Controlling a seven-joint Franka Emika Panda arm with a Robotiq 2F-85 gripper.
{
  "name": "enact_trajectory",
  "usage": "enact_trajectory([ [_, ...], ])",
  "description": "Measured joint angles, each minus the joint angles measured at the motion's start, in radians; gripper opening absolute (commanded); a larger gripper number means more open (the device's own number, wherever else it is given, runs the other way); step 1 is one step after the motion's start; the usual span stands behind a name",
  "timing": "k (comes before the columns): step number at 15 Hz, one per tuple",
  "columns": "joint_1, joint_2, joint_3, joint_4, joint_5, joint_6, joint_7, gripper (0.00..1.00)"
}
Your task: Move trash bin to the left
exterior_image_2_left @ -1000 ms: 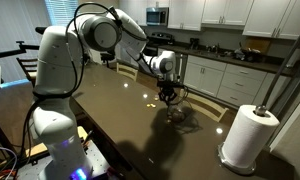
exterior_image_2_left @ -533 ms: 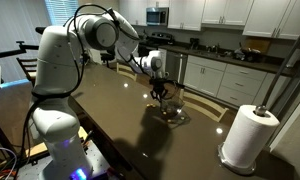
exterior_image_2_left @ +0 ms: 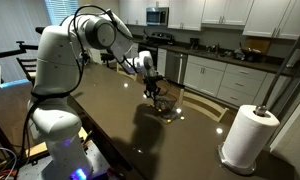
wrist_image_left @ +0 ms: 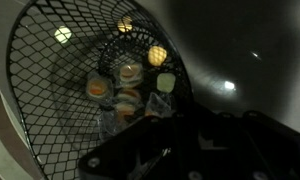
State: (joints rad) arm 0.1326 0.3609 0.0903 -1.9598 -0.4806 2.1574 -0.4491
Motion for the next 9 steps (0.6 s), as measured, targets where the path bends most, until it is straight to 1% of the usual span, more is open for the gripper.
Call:
enact_trajectory([
  [9,0.072,0.0,0.041,-0.083,-0.148,0.018,0.007,0.05],
])
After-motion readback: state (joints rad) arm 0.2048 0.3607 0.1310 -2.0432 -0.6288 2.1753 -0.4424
